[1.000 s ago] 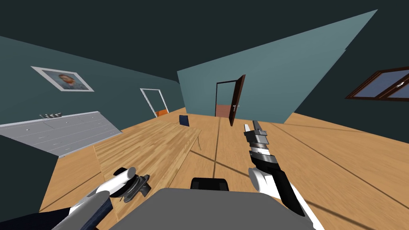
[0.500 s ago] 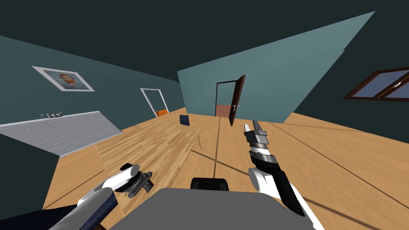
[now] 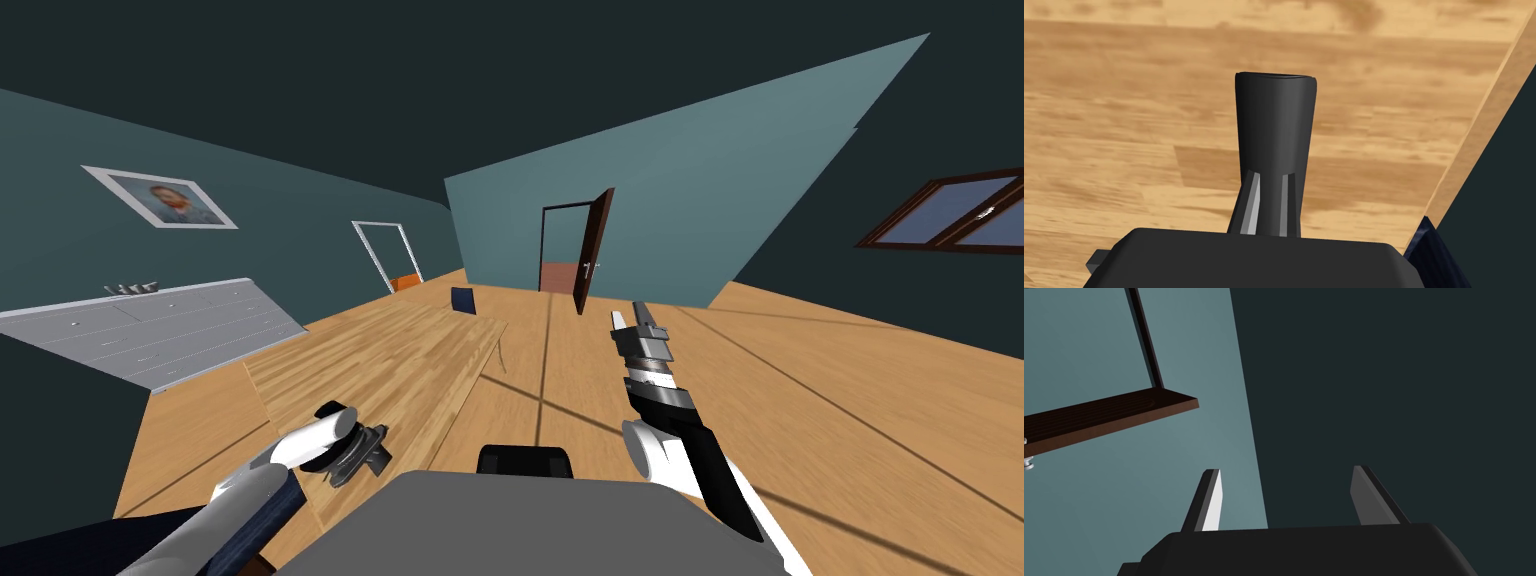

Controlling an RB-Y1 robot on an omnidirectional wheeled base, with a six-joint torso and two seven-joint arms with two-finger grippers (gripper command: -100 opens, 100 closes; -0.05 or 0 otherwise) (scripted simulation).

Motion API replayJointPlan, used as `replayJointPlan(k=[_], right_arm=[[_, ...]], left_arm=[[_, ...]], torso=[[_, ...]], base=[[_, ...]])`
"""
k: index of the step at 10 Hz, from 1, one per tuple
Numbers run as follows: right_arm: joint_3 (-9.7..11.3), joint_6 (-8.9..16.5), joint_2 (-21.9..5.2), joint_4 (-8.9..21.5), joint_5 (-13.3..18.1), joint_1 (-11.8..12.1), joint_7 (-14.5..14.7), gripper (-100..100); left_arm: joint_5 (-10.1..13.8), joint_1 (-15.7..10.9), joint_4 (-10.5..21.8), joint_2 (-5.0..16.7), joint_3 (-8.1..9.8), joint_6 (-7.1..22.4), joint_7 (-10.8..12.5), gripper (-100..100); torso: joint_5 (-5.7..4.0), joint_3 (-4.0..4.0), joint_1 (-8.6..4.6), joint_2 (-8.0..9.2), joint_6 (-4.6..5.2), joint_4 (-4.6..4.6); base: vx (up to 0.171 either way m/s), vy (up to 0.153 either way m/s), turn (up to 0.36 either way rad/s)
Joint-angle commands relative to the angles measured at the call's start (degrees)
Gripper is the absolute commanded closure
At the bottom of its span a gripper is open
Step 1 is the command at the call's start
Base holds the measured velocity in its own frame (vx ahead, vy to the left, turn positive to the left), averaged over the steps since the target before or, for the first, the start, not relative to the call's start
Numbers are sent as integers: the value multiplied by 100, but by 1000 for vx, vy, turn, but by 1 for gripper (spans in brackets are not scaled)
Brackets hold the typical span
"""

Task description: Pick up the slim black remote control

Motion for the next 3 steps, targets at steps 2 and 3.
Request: replayJointPlan(k=[2,3], right_arm=[[0,0,0,0,0,0,0,0],[0,0,0,0,0,0,0,0]], left_arm=[[12,21,-117,35,-69,23,131,100],[14,22,-132,38,-78,29,163,0]], torso=[[0,-1,-1,-1,0,0],[-1,-3,-4,-5,-1,-1]], base=[[-17,18,-2],[0,0,0]])
